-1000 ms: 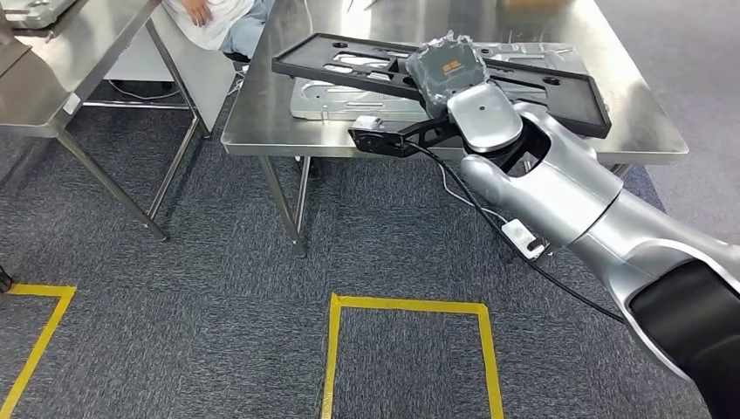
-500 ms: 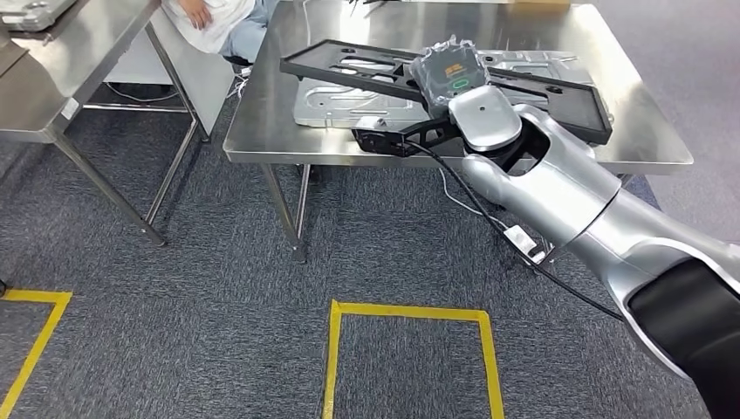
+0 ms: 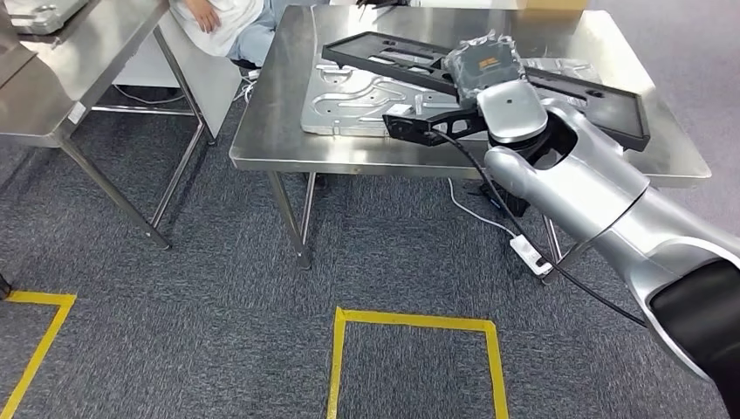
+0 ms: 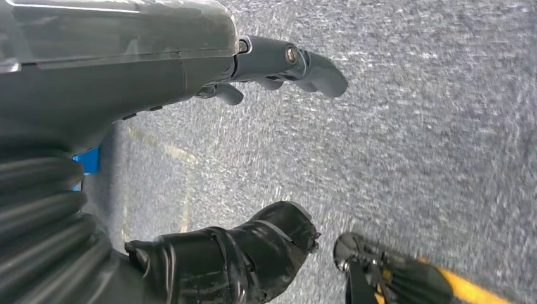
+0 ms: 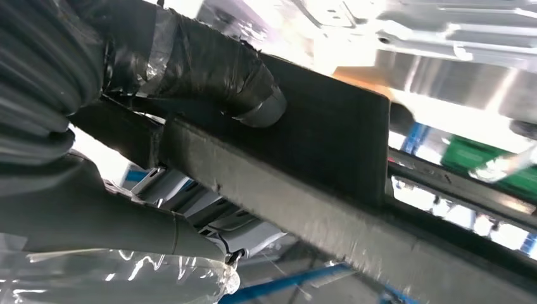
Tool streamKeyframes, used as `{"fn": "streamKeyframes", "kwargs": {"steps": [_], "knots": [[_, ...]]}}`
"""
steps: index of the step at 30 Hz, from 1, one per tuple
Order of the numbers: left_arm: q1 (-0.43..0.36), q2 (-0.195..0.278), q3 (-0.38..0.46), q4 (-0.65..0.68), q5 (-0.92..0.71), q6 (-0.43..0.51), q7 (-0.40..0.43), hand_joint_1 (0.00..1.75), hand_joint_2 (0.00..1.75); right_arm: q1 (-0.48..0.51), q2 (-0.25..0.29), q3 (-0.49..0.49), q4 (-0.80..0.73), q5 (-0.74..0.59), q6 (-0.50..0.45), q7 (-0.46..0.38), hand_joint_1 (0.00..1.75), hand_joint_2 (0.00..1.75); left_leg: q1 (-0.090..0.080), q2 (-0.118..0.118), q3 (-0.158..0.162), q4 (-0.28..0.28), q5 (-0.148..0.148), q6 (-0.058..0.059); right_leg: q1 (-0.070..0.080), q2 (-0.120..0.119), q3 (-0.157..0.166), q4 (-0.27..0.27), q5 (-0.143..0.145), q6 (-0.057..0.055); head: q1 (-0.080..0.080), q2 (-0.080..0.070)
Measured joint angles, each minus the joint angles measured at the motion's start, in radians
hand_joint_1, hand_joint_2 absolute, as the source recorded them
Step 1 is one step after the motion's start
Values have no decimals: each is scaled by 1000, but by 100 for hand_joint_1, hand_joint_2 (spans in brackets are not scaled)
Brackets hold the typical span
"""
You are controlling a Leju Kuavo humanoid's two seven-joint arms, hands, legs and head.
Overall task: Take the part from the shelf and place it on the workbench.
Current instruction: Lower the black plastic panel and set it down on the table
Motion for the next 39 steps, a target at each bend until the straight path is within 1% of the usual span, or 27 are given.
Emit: {"fn": "streamKeyframes", "kwargs": {"steps": [2, 3, 6, 7, 8, 9, 11, 12, 13, 15, 17, 19, 21, 22, 23, 24, 25, 27, 28, 29, 31, 33, 34, 35, 37, 38, 39], "knots": [[0, -1, 0, 0, 0, 2, -2, 0, 175, -1, -10, -6, -4, -2, 11, 23, 175, 175, 1, 4, -5, 14, -14, -10, -4, 1, 7, -9, 0, -9, -2, 0], [0, -2, 0, 0, 0, 4, -2, 0, 175, -1, -17, -11, -8, -3, 16, 36, 175, 175, 2, 6, -19, 45, -32, -15, -7, 0, 12, -13, 0, -13, -4, 0], [1, -1, 0, 0, 0, 10, -3, 0, 175, 2, -42, -28, -20, -12, 34, 65, 175, 175, 7, 11, -110, 221, -102, -27, -9, -3, 23, -17, -6, -21, -7, 0], [3, 0, 0, 0, 0, 12, -3, 0, 175, 5, -50, -31, -25, -15, 38, 71, 175, 175, 8, 12, -135, 262, -106, -29, -9, -2, 26, -17, -9, -22, -7, 0], [4, 0, 0, 0, 0, 13, -3, 0, 175, 9, -57, -33, -30, -17, 40, 76, 175, 175, 10, 12, -143, 266, -90, -31, -10, -1, 31, -17, -13, -21, -8, 0], [5, 0, 0, 0, 0, 13, -3, 0, 175, 12, -63, -35, -36, -19, 40, 80, 175, 175, 11, 12, -134, 232, -58, -31, -12, 1, 37, -17, -17, -20, -8, 0], [4, 0, 0, 0, 0, 13, -3, 0, 175, 15, -74, -42, -47, -21, 41, 85, 175, 175, 10, 14, -76, 97, 20, -26, -13, 4, 49, -17, -26, -13, -7, 0], [3, 0, 0, 0, 0, 13, -3, 0, 175, 14, -79, -47, -52, -21, 42, 88, 175, 175, 8, 14, -50, 38, 40, -22, -13, 5, 52, -16, -29, -9, -7, 0], [2, 1, 0, 0, 0, 14, -3, 0, 175, 14, -85, -51, -57, -21, 44, 91, 175, 175, 5, 14, -32, 3, 46, -17, -12, 6, 54, -18, -31, -3, -7, 0], [-1, 1, 0, 0, -1, 15, -2, 0, 175, 15, -97, -57, -67, -22, 51, 95, 175, 175, 0, 13, -23, -16, 39, -7, -11, 7, 56, -23, -32, 8, -7, 0], [0, 2, 0, 0, -2, 15, -1, 0, 175, 19, -112, -61, -79, -24, 56, 97, 175, 175, 3, 15, -12, -29, 42, 6, -12, 5, 54, -16, -41, 18, -6, 0], [0, 2, 0, 0, -4, 15, -2, 0, 175, 21, -126, -69, -91, -25, 59, 99, 175, 175, 7, 16, 1, -41, 44, 21, -12, 2, 20, 57, -80, 21, -4, 0], [-2, 2, 0, 0, -6, 15, -3, 0, 175, 23, -136, -74, -99, -27, 61, 99, 175, 175, 6, 15, 5, -41, 40, 30, -10, 2, -39, 171, -126, 22, -2, 0], [-3, 2, 0, 0, -6, 15, -4, 0, 175, 26, -141, -74, -102, -28, 63, 99, 175, 175, 6, 15, 7, -40, 37, 32, -9, 2, -69, 221, -141, 23, -1, 0], [-3, 2, 0, 0, -7, 14, -6, 0, 175, 31, -146, -74, -105, -30, 64, 99, 175, 175, 6, 14, 9, -39, 34, 33, -9, 2, -90, 251, -144, 25, -1, 0], [-2, 2, 0, 0, -9, 14, -6, 0, 175, 37, -151, -74, -108, -31, 65, 99, 175, 175, 6, 13, 11, -37, 30, 32, -10, 1, -99, 255, -132, 26, 0, 0], [0, 2, 0, 0, -10, 12, -7, 0, 175, 42, -156, -75, -112, -32, 66, 100, 175, 175, 6, 12, 14, -33, 24, 30, -11, 0, -97, 233, -106, 27, 0, 0], [1, 2, 0, 0, -12, 11, -8, 0, 175, 47, -165, -79, -121, -34, 67, 101, 175, 175, 6, 10, 20, -20, 8, 23, -15, -2, -49, 110, -32, 26, 0, 0], [0, 2, 0, 0, -13, 11, -9, 0, 175, 47, -169, -81, -126, -34, 67, 101, 175, 175, 4, 9, 19, -10, -1, 17, -14, -2, -23, 54, -9, 23, -1, 0], [-1, 2, 0, 0, -13, 11, -9, 0, 175, 48, -173, -84, -131, -34, 67, 101, 175, 175, 3, 8, 17, -3, -8, 12, -13, -2, -7, 18, 1, 20, -1, 0], [-2, 2, 0, 0, -13, 12, -8, 0, 175, 53, -181, -85, -139, -35, 68, 101, 175, 175, 0, 7, 16, 0, -14, 3, -8, 0, 0, 5, -2, 11, -1, 0], [-1, 1, 0, 0, -12, 12, -7, 0, 175, 57, -185, -87, -150, -36, 72, 102, 175, 175, 1, 9, 14, 4, -23, -6, -11, 1, 4, 1, -4, 0, -1, 0], [-1, 0, 0, 0, -12, 13, -6, 0, 175, 58, -187, -89, -156, -37, 74, 102, 175, 175, 2, 10, 5, 25, -36, -11, -13, 2, 8, -2, -5, -5, -1, 0], [-1, 0, 0, 0, -12, 13, -5, 0, 175, 58, -187, -91, -162, -37, 76, 103, 175, 175, 3, 12, -15, 67, -57, -16, -15, 2, 12, -4, -6, -11, -2, 0], [-2, 0, 0, 0, -12, 14, -4, 0, 175, 61, -188, -95, -171, -37, 78, 103, 175, 175, 5, 14, -82, 195, -105, -23, -15, 2, 19, -5, -12, -18, -4, 0], [-1, 1, 0, 0, -12, 14, -4, 0, 175, 64, -188, -95, -175, -37, 80, 103, 175, 175, 5, 14, -115, 250, -116, -25, -14, 2, 24, -5, -16, -20, -3, 0], [-1, 1, 0, 0, -11, 14, -3, 0, 175, 68, -188, -95, -179, -38, 82, 104, 175, 175, 5, 14, -136, 276, -110, -25, -14, 3, 29, -5, -20, -20, -4, 0]]}}
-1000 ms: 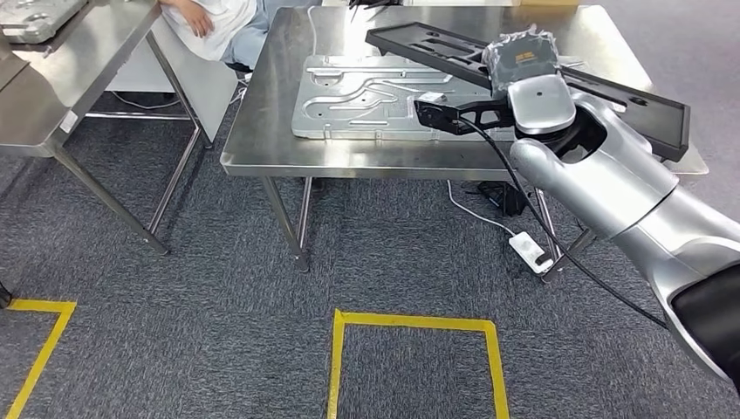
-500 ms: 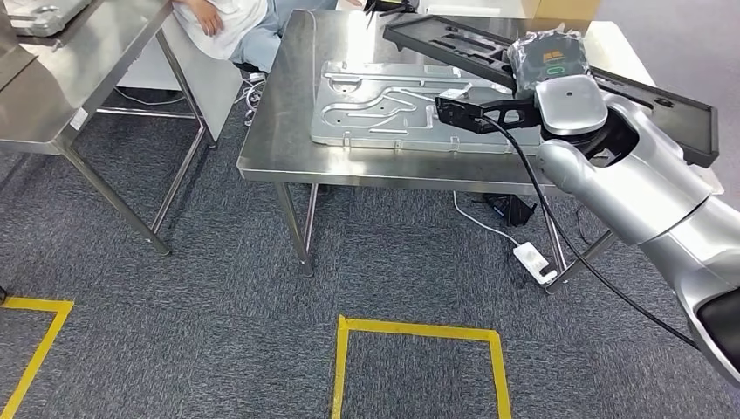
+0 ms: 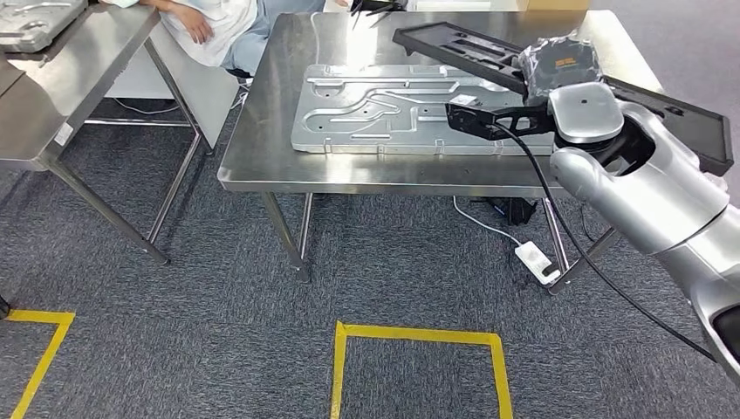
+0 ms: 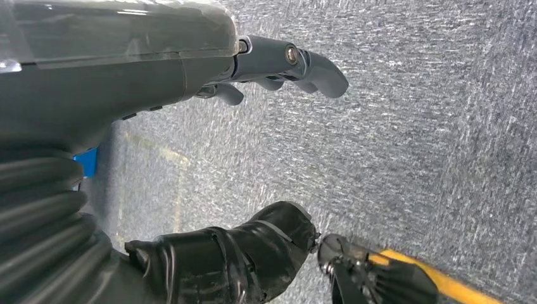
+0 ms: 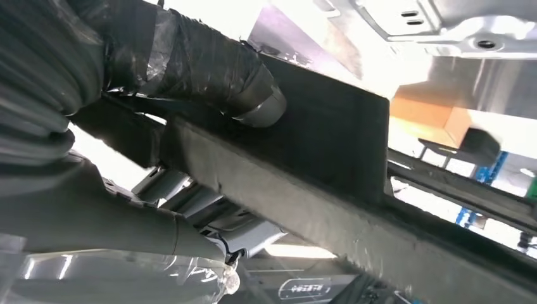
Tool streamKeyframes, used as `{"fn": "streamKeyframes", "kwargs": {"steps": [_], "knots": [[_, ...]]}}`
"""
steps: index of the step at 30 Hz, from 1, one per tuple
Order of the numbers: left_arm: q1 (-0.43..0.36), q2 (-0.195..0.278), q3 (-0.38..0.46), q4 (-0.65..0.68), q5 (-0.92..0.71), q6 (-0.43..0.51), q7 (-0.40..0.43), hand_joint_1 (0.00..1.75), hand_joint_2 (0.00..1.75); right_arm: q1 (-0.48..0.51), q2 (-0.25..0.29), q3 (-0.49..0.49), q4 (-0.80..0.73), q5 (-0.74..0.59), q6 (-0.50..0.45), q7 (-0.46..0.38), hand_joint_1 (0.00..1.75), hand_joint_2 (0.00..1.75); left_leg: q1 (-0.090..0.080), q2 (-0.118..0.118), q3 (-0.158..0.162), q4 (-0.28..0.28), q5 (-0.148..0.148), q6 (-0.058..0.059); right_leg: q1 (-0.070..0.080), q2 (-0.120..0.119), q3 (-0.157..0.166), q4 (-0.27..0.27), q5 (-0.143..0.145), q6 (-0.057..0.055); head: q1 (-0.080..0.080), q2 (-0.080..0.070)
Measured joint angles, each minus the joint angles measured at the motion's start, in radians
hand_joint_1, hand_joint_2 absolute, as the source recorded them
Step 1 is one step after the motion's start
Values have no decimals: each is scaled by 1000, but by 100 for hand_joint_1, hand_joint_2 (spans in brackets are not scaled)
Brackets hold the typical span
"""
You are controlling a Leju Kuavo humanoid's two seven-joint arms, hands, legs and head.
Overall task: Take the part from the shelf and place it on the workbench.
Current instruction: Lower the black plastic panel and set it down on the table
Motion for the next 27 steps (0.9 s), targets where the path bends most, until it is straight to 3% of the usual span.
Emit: {"fn": "streamKeyframes", "kwargs": {"steps": [1, 2, 4, 6, 9, 11, 14, 15, 16, 17, 18, 20, 25, 27], "knots": [[1, 0, 0, 0, 0, 0, 0, 0, 175, 3, 0, 0, -4, 0, 2, 0, 175, 175, 0, 0, -3, -13, 25, 1, 1, 1, 6, 0, -4, 0, 0, 0], [1, 0, 0, 0, 1, 0, 1, 0, 175, 5, -1, -1, -8, -1, 4, 1, 175, 175, 0, 0, 12, -62, 65, 4, 1, 1, 14, 0, -9, 1, 0, 0], [1, 0, 0, 0, 1, 0, 1, 0, 175, 5, -3, -4, -16, -1, 7, 1, 175, 175, -4, 0, 67, -200, 139, 17, 3, 1, 26, -1, -18, 4, 0, 0], [-1, 2, 0, 0, 2, 0, 0, 0, 175, 6, -6, -7, -25, -2, 11, 2, 175, 175, -12, 1, 103, -276, 158, 28, 4, 2, 30, -4, -23, 12, 1, 0], [-2, 3, 0, 0, 4, 0, -3, 0, 175, 12, -14, -9, -39, -5, 15, 3, 175, 175, -13, 2, 119, -299, 154, 41, 3, 2, 35, -10, -26, 28, 1, 0], [-1, 3, 0, 0, 5, 0, -4, 0, 175, 14, -20, -12, -50, -7, 17, 4, 175, 175, -7, 4, 137, -320, 158, 51, 5, 0, 16, 34, -52, 34, 2, 0], [-3, 3, 0, 0, 8, -1, -4, 0, 175, 21, -28, -15, -62, -10, 25, 5, 175, 175, -5, 3, 148, -323, 152, 60, 5, -2, -85, 218, -122, 39, 5, 0], [-3, 3, 0, 0, 8, -1, -4, 0, 175, 27, -30, -15, -64, -11, 27, 5, 175, 175, -5, 2, 150, -320, 147, 60, 4, -2, -111, 254, -123, 42, 5, 0], [-2, 3, 0, 0, 9, -1, -4, 0, 175, 32, -32, -16, -67, -12, 28, 6, 175, 175, -4, 1, 152, -314, 140, 58, 2, -3, -120, 252, -104, 44, 5, 0], [-1, 3, 0, 0, 9, -1, -4, 0, 175, 34, -34, -16, -71, -13, 28, 6, 175, 175, -3, 1, 154, -307, 133, 55, 0, -4, -109, 212, -69, 46, 5, 0], [0, 2, 0, 0, 9, -1, -4, 0, 175, 35, -36, -16, -74, -13, 28, 6, 175, 175, -2, 0, 157, -298, 123, 51, -3, -6, -84, 146, -30, 48, 5, 0], [-1, 2, 0, 0, 10, -1, -4, 0, 175, 34, -38, -19, -81, -13, 28, 6, 175, 175, -3, -2, 155, -279, 105, 39, -3, -5, -37, 43, 10, 46, 6, 0], [-2, 2, 0, -1, 13, 0, -1, 0, 175, 38, -43, -21, -96, -14, 29, 7, 175, 175, -4, -1, 147, -257, 83, 20, 0, 1, -22, 18, 3, 18, 4, 0], [-3, 1, 0, -1, 14, 1, 1, 0, 175, 37, -45, -24, -104, -13, 32, 7, 175, 175, -2, 0, 110, -180, 45, 11, -3, 0, -16, 15, 0, 9, 2, 0]]}}
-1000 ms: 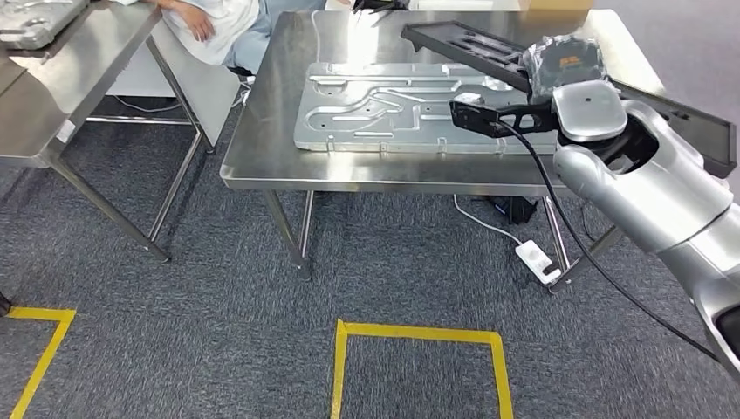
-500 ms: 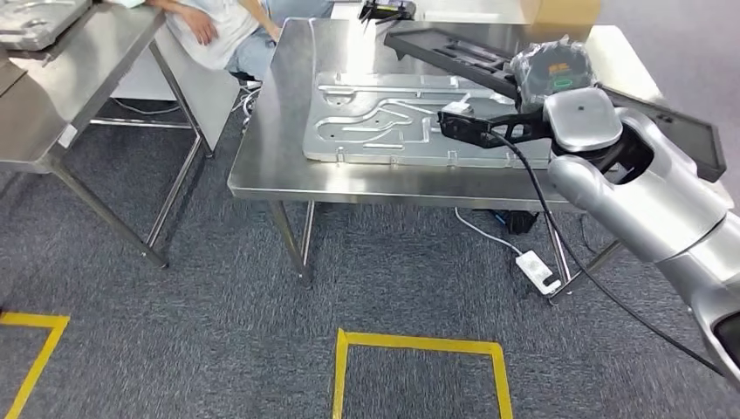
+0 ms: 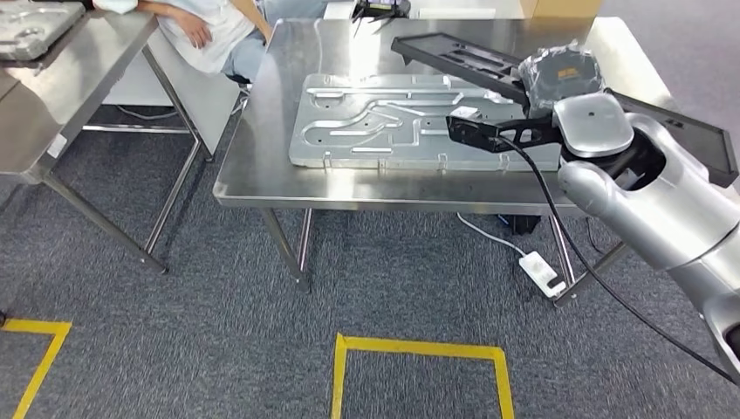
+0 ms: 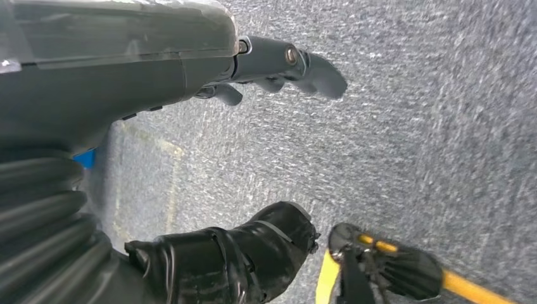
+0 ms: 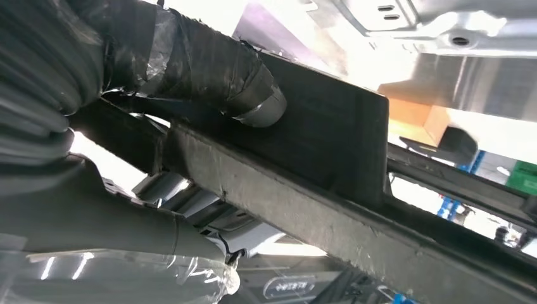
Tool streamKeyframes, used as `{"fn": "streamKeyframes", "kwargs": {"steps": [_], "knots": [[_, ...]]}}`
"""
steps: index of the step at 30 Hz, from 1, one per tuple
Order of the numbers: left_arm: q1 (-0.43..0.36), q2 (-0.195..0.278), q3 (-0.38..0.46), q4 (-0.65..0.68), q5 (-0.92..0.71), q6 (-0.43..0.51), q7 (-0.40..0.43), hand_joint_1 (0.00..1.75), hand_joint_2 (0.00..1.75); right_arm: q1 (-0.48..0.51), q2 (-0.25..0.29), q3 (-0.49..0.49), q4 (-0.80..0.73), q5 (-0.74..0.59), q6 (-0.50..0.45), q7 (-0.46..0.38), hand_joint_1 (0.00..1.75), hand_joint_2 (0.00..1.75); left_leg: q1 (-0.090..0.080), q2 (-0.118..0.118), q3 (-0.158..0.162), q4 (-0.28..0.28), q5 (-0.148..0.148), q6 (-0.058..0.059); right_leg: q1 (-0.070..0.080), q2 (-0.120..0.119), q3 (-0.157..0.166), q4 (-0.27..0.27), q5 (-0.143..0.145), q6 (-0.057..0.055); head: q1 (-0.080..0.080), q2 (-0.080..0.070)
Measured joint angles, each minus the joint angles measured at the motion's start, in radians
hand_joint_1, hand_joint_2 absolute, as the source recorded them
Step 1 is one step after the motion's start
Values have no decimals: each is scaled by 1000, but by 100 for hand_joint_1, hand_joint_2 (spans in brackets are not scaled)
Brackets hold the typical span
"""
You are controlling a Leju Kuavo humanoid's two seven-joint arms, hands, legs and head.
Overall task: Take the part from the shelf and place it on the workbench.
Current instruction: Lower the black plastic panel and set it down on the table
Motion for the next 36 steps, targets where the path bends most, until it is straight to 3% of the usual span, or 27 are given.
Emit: {"fn": "streamKeyframes", "kwargs": {"steps": [2, 3, 4, 5, 7, 8, 9, 11, 14, 17, 18, 19, 20, 22, 24, 29, 31, 33, 34, 35, 36], "knots": [[1, 0, 0, 0, 0, 2, 1, 0, 175, 2, -2, -2, -6, 0, 5, 0, 175, 175, 1, 0, -71, 129, -45, -5, 1, 0, 5, 0, -5, -6, -1, 0], [2, 0, 0, 0, 0, 2, 1, 0, 175, 5, -2, -3, -9, -1, 8, 1, 175, 175, 1, 0, -101, 175, -50, -5, 2, 1, 8, 0, -8, -8, -1, 0], [3, 0, 0, 0, 0, 3, 1, 0, 175, 8, -2, -3, -13, -1, 11, 1, 175, 175, 1, 0, -115, 185, -36, -4, 4, 2, 13, 0, -11, -9, -2, 0], [3, -1, 0, 0, 0, 3, 1, 0, 175, 11, -2, -3, -17, -2, 13, 2, 175, 175, 0, 0, -111, 157, -4, 0, 5, 3, 19, 0, -15, -9, -1, 0], [2, -1, 0, 0, 0, 4, 0, 0, 175, 14, -3, -5, -24, -3, 15, 2, 175, 175, -3, 0, -63, 31, 78, 14, 7, 4, 35, -2, -25, -8, -1, 0], [2, -1, 0, 0, 0, 5, -1, 0, 175, 13, -5, -8, -28, -3, 14, 2, 175, 175, -6, 0, -37, -28, 102, 21, 9, 5, 40, -4, -28, -6, -1, 0], [1, 0, 0, 0, 0, 6, -1, 0, 175, 12, -7, -10, -31, -4, 14, 3, 175, 175, -10, 1, -18, -68, 111, 27, 9, 5, 43, -6, -30, -3, -1, 0], [-1, 0, 0, 0, -3, 8, -1, 0, 175, 13, -13, -14, -38, -4, 13, 3, 175, 175, -17, 1, -2, -96, 104, 34, 9, 5, 45, -14, -30, 7, -1, 0], [0, 1, 0, 0, -7, 12, -2, 0, 175, 21, -23, -20, -51, -5, 14, 3, 175, 175, -8, 4, 20, -129, 110, 42, 9, 0, 37, 7, -47, 21, -1, 0], [-1, 1, 0, 0, -7, 13, -3, 0, 175, 26, -35, -31, -63, -6, 15, 4, 175, 175, -6, 4, 33, -138, 106, 52, 8, -2, -49, 171, -116, 27, -1, 0], [-1, 1, 0, 0, -7, 13, -4, 0, 175, 30, -40, -33, -64, -7, 16, 4, 175, 175, -5, 3, 35, -136, 102, 53, 7, -2, -81, 221, -126, 30, -1, 0], [0, 1, 0, 0, -7, 13, -5, 0, 175, 34, -43, -34, -67, -8, 16, 4, 175, 175, -4, 2, 37, -133, 97, 52, 4, -3, -99, 240, -118, 33, -1, 0], [0, 1, 0, 0, -7, 12, -7, 0, 175, 38, -47, -35, -70, -9, 17, 4, 175, 175, -3, 2, 39, -128, 91, 50, 1, -4, -100, 223, -93, 36, -1, 0], [2, 0, 0, 0, -8, 11, -9, 0, 175, 41, -52, -39, -77, -11, 20, 4, 175, 175, 0, 0, 43, -112, 74, 40, -5, -6, -60, 112, -22, 42, -1, 0], [0, 1, 0, -1, -7, 10, -9, 0, 175, 41, -57, -44, -84, -13, 25, 4, 175, 175, -2, -2, 38, -90, 56, 27, -6, -5, -22, 26, 6, 40, 1, 0], [1, 0, 0, -1, -7, 9, -4, 0, 175, 56, -63, -50, -99, -17, 28, 4, 175, 175, -3, -1, 26, -59, 30, 10, -4, 0, -10, 12, -5, 9, -3, 0], [-1, 0, 0, -1, -6, 9, -1, 0, 175, 56, -63, -56, -106, -17, 27, 4, 175, 175, -1, 0, -20, 36, -13, 1, -5, -1, -2, 10, -10, 0, -6, 0], [0, 0, 0, -1, -6, 9, 0, 0, 175, 60, -63, -61, -108, -17, 27, 4, 175, 175, -1, 0, -94, 165, -51, -4, -3, -1, 4, 10, -15, -5, -6, 0], [1, -1, 0, -1, -6, 9, 1, 0, 175, 63, -63, -61, -108, -17, 27, 4, 175, 175, -1, 0, -119, 199, -50, -3, -1, 0, 8, 10, -19, -7, -6, 0], [2, -1, 0, -1, -6, 9, 1, 0, 175, 66, -63, -61, -108, -17, 27, 4, 175, 175, -1, 0, -126, 192, -27, 0, 1, 1, 13, 10, -22, -8, -6, 0], [2, -2, 0, -1, -7, 9, 1, 0, 175, 69, -63, -61, -108, -17, 27, 4, 175, 175, -2, 0, -113, 147, 11, 6, 3, 2, 20, 10, -26, -8, -6, 0]]}}
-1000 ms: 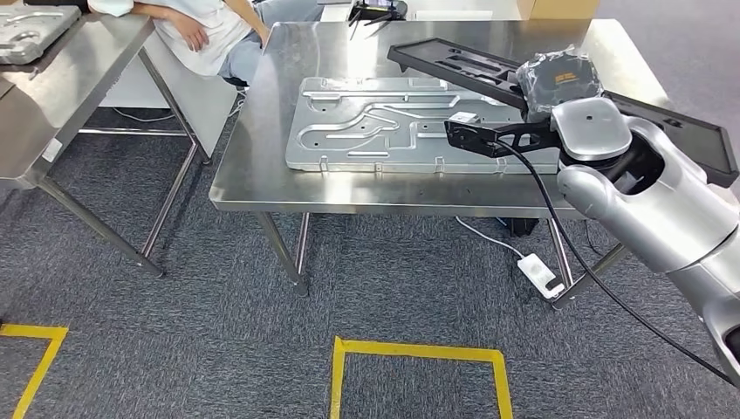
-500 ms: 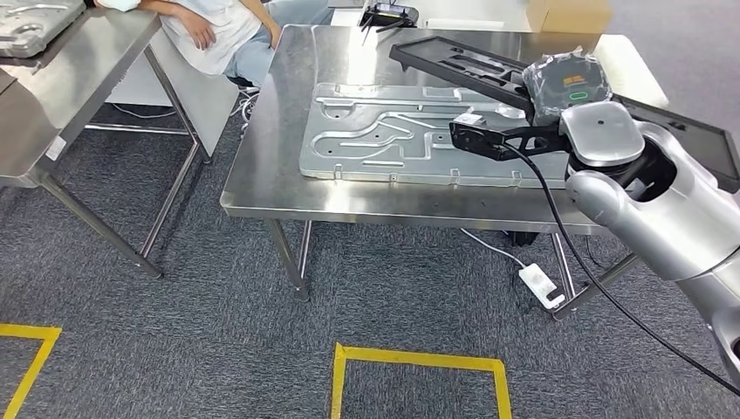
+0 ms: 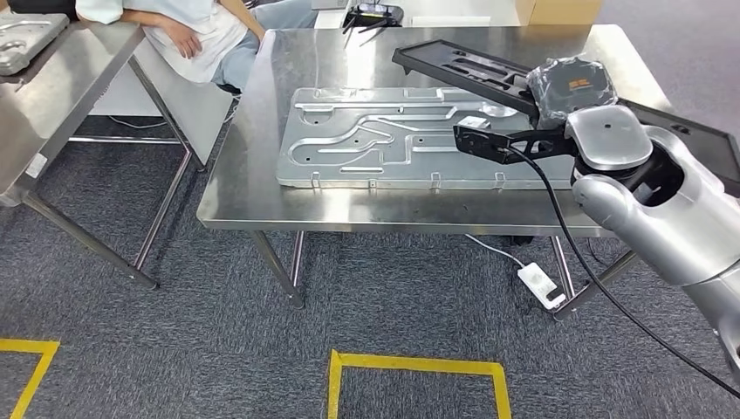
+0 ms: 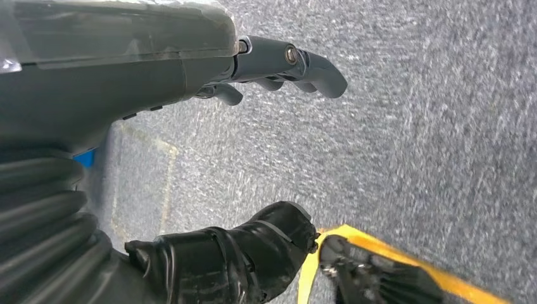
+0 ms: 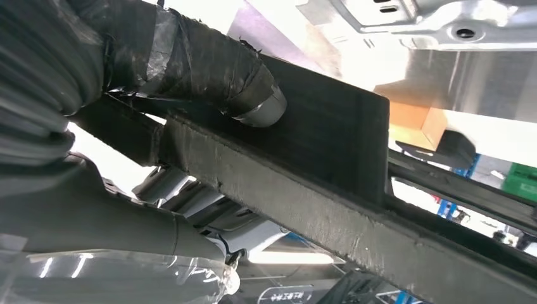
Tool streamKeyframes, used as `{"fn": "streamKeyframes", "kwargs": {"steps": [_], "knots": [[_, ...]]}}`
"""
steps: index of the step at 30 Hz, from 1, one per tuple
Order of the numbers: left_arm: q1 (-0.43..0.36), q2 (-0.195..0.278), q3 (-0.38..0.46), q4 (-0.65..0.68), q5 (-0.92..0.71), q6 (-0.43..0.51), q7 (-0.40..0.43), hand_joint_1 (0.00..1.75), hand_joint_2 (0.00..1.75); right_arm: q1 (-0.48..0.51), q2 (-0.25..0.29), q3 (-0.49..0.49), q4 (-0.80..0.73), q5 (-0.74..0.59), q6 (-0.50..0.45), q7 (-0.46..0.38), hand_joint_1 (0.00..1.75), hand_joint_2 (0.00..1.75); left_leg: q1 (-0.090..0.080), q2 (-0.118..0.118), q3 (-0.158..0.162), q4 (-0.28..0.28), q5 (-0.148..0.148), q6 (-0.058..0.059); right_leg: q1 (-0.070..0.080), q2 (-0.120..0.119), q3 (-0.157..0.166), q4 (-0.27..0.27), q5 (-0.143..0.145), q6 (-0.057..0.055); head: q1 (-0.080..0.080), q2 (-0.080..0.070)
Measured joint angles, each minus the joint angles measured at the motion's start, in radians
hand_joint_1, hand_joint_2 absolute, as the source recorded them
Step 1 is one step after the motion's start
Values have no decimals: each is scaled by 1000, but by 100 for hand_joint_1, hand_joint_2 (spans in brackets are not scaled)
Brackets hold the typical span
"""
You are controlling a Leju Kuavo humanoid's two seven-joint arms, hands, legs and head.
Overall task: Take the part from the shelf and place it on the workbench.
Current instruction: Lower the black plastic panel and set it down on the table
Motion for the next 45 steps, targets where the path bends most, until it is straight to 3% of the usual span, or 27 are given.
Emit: {"fn": "streamKeyframes", "kwargs": {"steps": [2, 3, 6, 8, 10, 12, 13, 14, 16, 18, 19, 22, 24, 27, 29, 30, 32, 34, 36, 39, 41, 43, 44, 45], "knots": [[-1, 1, 0, 0, 0, 0, 0, 0, 175, 1, 0, -2, 0, 2, -2, 0, 175, 175, -6, 0, 56, -137, 76, 18, 4, 1, 13, -3, -8, 1, 1, 0], [-2, 2, 0, 0, 0, 0, 0, 0, 175, 0, 0, -3, 1, 3, -4, 0, 175, 175, -11, 0, 80, -191, 92, 26, 4, 1, 17, -5, -10, 4, 1, 0], [-5, 3, 0, 0, 0, 0, -2, 0, 175, 0, -2, -3, 3, 5, -9, 0, 175, 175, -20, 1, 107, -244, 89, 37, 2, 1, 22, -21, -8, 18, 1, 0], [-4, 3, 0, 0, 0, 1, -4, 0, 175, 2, -3, -5, 4, 8, -12, 0, 175, 175, -14, 2, 125, -270, 97, 43, 2, -3, 24, -19, -12, 27, 2, 0], [-3, 3, 0, 0, 1, 1, -4, 0, 175, 0, -5, -6, 5, 11, -15, 0, 175, 175, -7, 4, 145, -293, 102, 48, 5, -7, -8, 49, -45, 31, 5, 0], [-5, 3, 0, 0, 2, 1, -4, 0, 175, 3, -5, -6, 7, 14, -17, 0, 175, 175, -8, 3, 151, -294, 96, 52, 5, -8, -80, 175, -91, 35, 6, 0], [-5, 3, 0, 0, 3, 1, -4, 0, 175, 7, -5, -6, 7, 14, -17, 0, 175, 175, -8, 2, 153, -290, 91, 53, 4, -8, -111, 220, -98, 38, 6, 0], [-5, 2, 0, 0, 3, 1, -3, 0, 175, 11, -5, -5, 8, 14, -17, -1, 175, 175, -7, 1, 156, -286, 85, 52, 3, -9, -126, 231, -85, 41, 6, 0], [-3, 0, 0, 0, 4, 1, -2, 0, 175, 14, -5, -5, 8, 14, -18, -1, 175, 175, -4, -1, 162, -271, 68, 45, -2, -10, -98, 142, -13, 46, 6, 0], [-3, -1, 0, 0, 4, 1, -2, 0, 175, 12, -5, -5, 9, 15, -18, -1, 175, 175, -5, -4, 160, -249, 49, 34, -4, -8, -50, 34, 33, 46, 6, 0], [-4, -1, 0, 0, 5, 1, -2, 0, 175, 12, -4, -5, 9, 16, -18, -1, 175, 175, -6, -5, 157, -241, 42, 28, -3, -8, -37, 7, 37, 42, 6, 0], [-5, -2, 0, 0, 7, 1, 0, 0, 175, 15, -4, -4, 11, 17, -18, -1, 175, 175, -8, -6, 151, -236, 36, 18, 0, -5, -33, -4, 28, 24, 3, 0], [-5, -3, 0, 0, 7, 1, 1, 0, 175, 16, -3, -4, 11, 18, -19, -1, 175, 175, -6, -4, 137, -204, 15, 9, -3, -6, -26, -9, 26, 14, 0, 0], [-6, -3, 0, 0, 7, 0, 1, 0, 175, 16, 0, -3, 13, 24, -20, -3, 175, 175, -2, -1, 43, -31, -47, -5, -3, -9, -14, -13, 18, 3, -4, 0], [-3, -3, 0, 0, 7, -2, 1, 0, 175, 16, 6, 0, 18, 29, -23, -8, 175, 175, -1, -1, -10, 38, -45, -6, -2, -9, -7, -13, 12, 1, -4, 0], [-2, -3, 0, 0, 6, -3, 1, 0, 175, 16, 10, 2, 21, 32, -26, -12, 175, 175, -1, -1, -9, 17, -16, -4, -2, -8, -2, -13, 9, 1, -4, 0], [-2, -3, 0, 0, 6, -5, 0, 0, 175, 16, 20, 4, 27, 35, -34, -17, 175, 175, -3, -1, 38, -110, 64, 8, -1, -6, 11, -15, 2, 3, -4, 0], [-4, -1, 0, 0, 4, -7, 0, 0, 175, 13, 27, 5, 32, 37, -39, -20, 175, 175, -10, -1, 88, -218, 101, 22, 1, -5, 20, -20, -3, 9, -4, 0], [-7, 0, 0, 0, 2, -8, -1, 0, 175, 11, 32, 10, 37, 44, -43, -27, 175, 175, -17, -1, 105, -248, 96, 30, 0, -4, 23, -28, -2, 19, -3, 0], [-6, 0, 0, 0, -3, -13, -4, 0, 175, 7, 45, 21, 49, 65, -56, -69, 175, 175, -12, 0, 127, -280, 104, 39, 2, -8, 19, -14, -15, 31, -1, 0], [-7, 0, 0, 0, -8, -16, -5, 0, 175, -1, 62, 32, 61, 82, -70, -102, 175, 175, -7, 0, 140, -294, 106, 45, 3, -11, -26, 77, -57, 32, 1, 0], [-10, 0, 0, 0, -10, -16, -8, 0, 175, -6, 82, 47, 76, 95, -82, -128, 175, 175, -6, -1, 142, -290, 100, 49, 4, -10, -98, 200, -97, 34, 2, 0], [-11, 0, 0, 0, -10, -16, -9, 0, 175, -6, 93, 55, 86, 99, -88, -141, 175, 175, -6, -2, 143, -286, 95, 49, 3, -10, -121, 230, -95, 36, 2, 0], [-10, 0, 0, 0, -10, -16, -10, 0, 175, -6, 105, 64, 96, 102, -94, -155, 175, 175, -5, -4, 144, -280, 88, 47, 2, -11, -127, 223, -74, 38, 2, 0]]}}
